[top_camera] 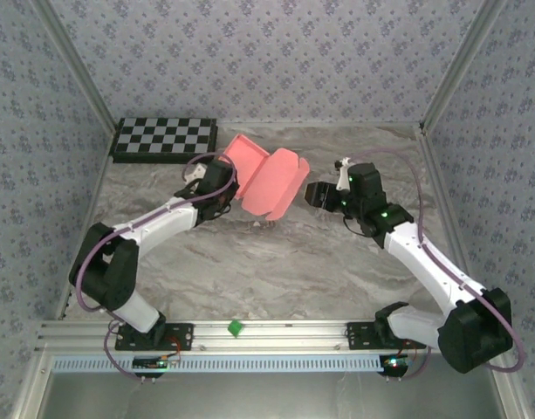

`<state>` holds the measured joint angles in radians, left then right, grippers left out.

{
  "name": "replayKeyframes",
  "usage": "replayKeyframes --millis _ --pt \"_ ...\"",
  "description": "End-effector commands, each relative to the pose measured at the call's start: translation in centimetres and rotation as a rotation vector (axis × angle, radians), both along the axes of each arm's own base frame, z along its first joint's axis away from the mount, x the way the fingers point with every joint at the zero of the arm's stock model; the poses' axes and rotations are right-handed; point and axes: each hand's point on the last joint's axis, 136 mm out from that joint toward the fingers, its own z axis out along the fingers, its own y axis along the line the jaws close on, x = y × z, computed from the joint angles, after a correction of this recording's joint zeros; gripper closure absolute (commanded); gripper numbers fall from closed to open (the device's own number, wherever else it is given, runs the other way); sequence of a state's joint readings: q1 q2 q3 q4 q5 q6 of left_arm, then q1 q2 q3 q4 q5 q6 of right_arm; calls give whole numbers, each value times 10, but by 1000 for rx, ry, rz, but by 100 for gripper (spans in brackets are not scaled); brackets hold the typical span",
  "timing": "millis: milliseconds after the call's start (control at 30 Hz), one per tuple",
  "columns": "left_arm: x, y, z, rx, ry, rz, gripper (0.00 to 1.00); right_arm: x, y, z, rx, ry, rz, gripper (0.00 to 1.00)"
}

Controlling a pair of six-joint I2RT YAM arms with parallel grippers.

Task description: Fold the paper box

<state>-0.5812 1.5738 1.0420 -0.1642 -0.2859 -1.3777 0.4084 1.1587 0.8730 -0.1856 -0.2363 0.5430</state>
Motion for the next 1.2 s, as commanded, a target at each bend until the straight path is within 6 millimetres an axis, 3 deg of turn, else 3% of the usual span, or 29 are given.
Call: replayKeyframes --millis 0,333,567,833,1167 --pt "-19 9 5 -78 61 155 100 -8 27 8 182 29 53 36" --pt "-37 2 -9 -150 115 205 100 -1 57 -8 184 59 82 41" --pt "-44 2 -7 -122 113 210 100 6 63 -12 206 64 67 54" --pt "-55 -5 -18 -116 147 207 99 5 63 -22 182 104 57 80" --pt "-73 -17 -41 -111 232 185 85 -6 44 -43 73 186 -20 86"
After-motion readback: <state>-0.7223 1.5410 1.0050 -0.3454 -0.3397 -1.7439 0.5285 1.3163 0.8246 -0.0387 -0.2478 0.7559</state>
